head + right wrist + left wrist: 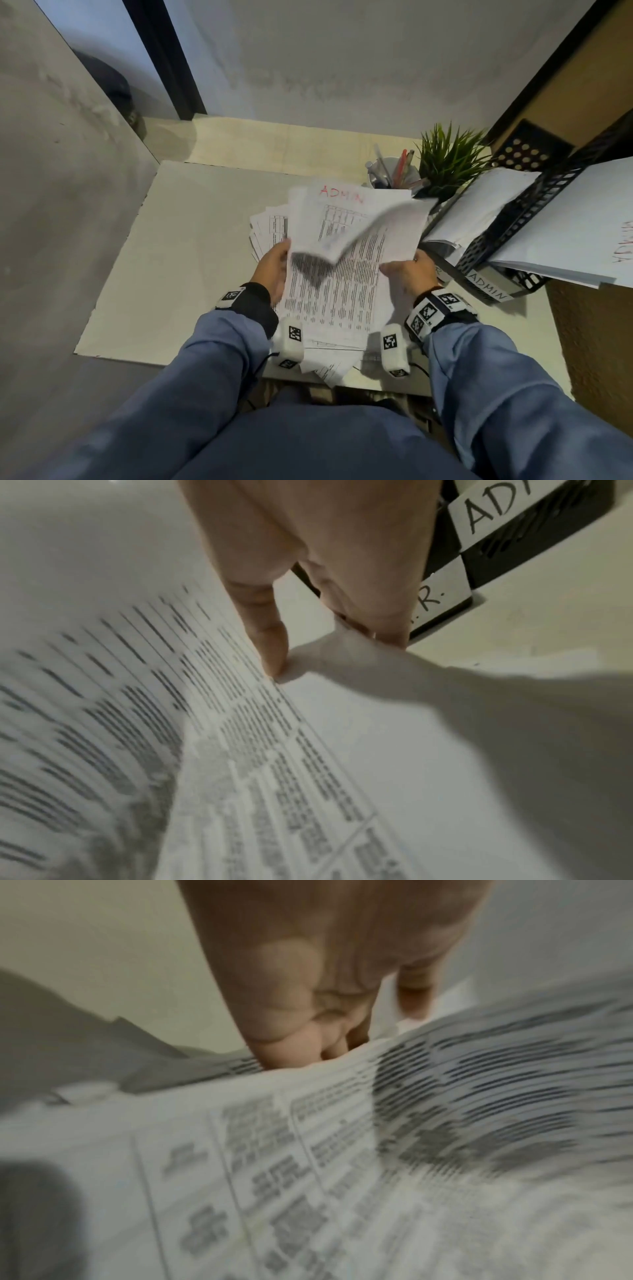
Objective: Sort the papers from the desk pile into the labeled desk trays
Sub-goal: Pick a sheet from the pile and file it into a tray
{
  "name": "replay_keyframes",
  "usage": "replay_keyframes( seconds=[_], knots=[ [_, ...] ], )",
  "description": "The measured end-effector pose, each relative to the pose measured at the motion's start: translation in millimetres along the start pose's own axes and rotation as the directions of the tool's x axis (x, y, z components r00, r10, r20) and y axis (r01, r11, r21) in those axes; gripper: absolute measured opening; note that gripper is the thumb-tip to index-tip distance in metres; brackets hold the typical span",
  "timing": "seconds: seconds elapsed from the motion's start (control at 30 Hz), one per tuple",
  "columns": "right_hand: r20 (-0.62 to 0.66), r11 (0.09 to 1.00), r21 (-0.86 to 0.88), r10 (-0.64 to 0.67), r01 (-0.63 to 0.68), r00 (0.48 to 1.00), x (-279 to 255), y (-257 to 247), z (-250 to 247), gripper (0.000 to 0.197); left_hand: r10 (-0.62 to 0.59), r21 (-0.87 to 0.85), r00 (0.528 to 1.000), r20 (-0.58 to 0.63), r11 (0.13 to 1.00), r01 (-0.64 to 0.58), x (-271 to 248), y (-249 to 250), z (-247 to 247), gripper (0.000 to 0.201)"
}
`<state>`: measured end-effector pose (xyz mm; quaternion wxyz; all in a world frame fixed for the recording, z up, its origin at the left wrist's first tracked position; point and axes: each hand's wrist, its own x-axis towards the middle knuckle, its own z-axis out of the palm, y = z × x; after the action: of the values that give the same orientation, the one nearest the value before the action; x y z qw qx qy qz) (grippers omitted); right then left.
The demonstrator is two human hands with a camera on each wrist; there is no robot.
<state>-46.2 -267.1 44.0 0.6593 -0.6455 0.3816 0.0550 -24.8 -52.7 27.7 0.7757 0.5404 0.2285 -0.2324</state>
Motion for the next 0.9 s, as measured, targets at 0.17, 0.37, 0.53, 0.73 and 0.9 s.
replay_keyframes(
  seconds=[0.17, 0.37, 0.53, 0.73, 0.9],
  knots=[
    [0.045, 0.995, 0.01, -0.103, 0.103, 0.994, -4.6, -26.3, 1.4, 0.031, 0.132, 0.316, 0.984, 0.119, 0.935, -0.163, -19.8, 19.6, 20.9, 0.037],
    [-0.025, 0.879, 0.065, -0.471, 0.471, 0.882, -28.1, -57.7, -3.9, 0.028, 0.533, 0.421, 0.845, -0.046, 0.777, -0.468, -18.5, 37.0, 35.3, 0.022],
    [0.041, 0.924, 0.015, -0.383, 0.383, 0.923, -34.8, -27.4, 0.7, 0.022, 0.438, 0.491, 0.899, -0.001, 0.784, -0.381, -16.7, 12.7, 27.6, 0.018],
    [0.035, 0.93, -0.096, -0.353, 0.355, 0.935, -36.1, -7.4, 3.0, 0.021, 0.354, 0.468, 0.935, 0.007, 0.825, -0.316, -26.1, 0.2, 33.0, 0.016],
    [0.072, 0.956, -0.107, -0.265, 0.272, 0.961, -38.5, -23.7, 1.7, 0.008, 0.369, 0.549, 0.93, 0.007, 0.776, -0.312, -20.2, 7.7, 43.1, 0.025]
  ],
)
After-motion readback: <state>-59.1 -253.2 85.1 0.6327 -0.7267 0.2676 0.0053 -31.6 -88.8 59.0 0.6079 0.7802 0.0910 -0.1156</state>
